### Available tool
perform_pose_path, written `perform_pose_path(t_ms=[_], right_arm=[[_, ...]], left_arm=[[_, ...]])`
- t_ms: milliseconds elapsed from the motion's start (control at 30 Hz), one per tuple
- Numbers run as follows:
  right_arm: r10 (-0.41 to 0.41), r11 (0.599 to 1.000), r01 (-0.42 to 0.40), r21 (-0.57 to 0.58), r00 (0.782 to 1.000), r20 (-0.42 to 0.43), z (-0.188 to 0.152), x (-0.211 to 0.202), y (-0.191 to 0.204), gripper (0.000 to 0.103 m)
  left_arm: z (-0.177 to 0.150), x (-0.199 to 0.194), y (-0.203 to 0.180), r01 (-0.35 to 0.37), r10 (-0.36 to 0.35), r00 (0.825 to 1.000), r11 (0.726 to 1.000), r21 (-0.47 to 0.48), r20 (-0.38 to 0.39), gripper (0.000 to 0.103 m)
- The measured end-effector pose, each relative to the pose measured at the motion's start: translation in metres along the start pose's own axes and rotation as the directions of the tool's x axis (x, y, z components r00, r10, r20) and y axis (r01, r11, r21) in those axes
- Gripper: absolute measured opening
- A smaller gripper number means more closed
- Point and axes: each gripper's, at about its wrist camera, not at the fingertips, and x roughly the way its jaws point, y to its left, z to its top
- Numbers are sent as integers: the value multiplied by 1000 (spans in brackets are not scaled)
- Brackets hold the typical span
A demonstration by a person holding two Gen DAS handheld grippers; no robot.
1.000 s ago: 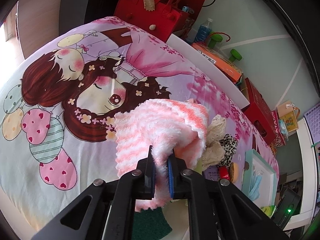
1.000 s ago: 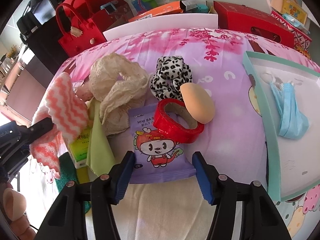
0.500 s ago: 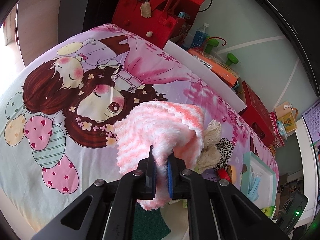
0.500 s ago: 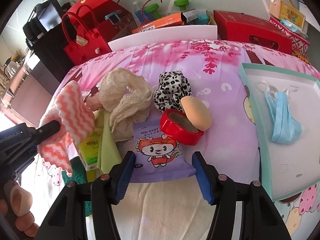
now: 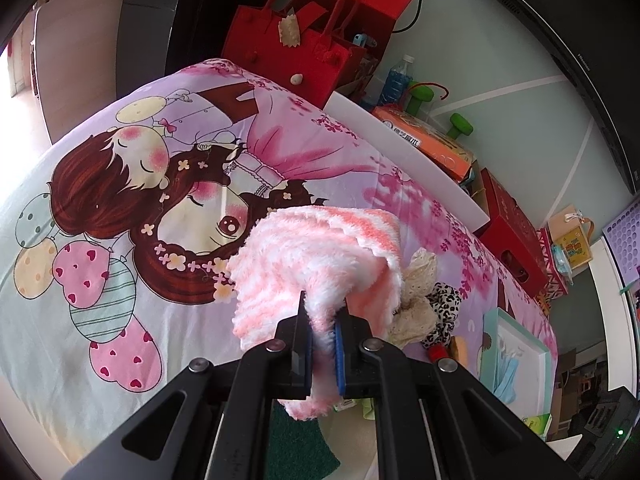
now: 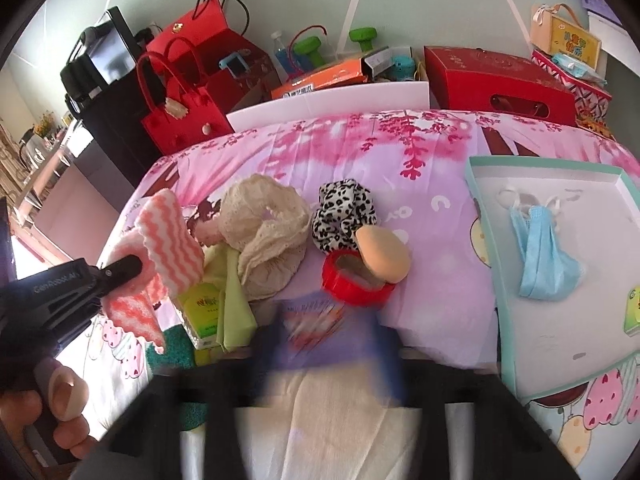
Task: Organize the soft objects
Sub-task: 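Lift the pink cloth with the left gripper while the right gripper grasps the purple wipes pack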
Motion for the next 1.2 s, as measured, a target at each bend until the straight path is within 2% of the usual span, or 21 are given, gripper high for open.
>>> perform_pose_path(t_ms=[233, 533, 600, 667, 800, 867, 1200], right_arm=[[15, 1000, -14, 25, 999, -45, 0, 8, -8, 31], [27, 1000, -28, -6, 990, -138, -9, 30, 1, 34], [29, 999, -32, -15, 987, -157, -11, 33, 2, 36], [29, 999, -35, -28, 984, -176, -13, 37, 5, 45], [25, 998, -37, -56, 977, -211, -19, 43, 11, 50], [17, 997, -34, -73, 973, -230, -22, 46, 15, 59], [-82, 985, 37, -167, 960, -268, -32, 65, 27, 60]], left_arm=[[0, -1, -2, 0, 0, 1000, 1000, 4, 3, 8], [-1, 0, 1, -26, 26, 1000, 1000, 1, -2, 8], [0, -1, 2, -34, 34, 999, 999, 0, 2, 8], [0, -2, 3, -44, 44, 999, 999, -1, 0, 8], [-3, -3, 4, -58, 58, 998, 998, 2, -9, 8], [-5, -4, 5, -56, 56, 998, 998, 1, -14, 8], [-3, -7, 6, -37, 37, 999, 999, -12, -14, 8]])
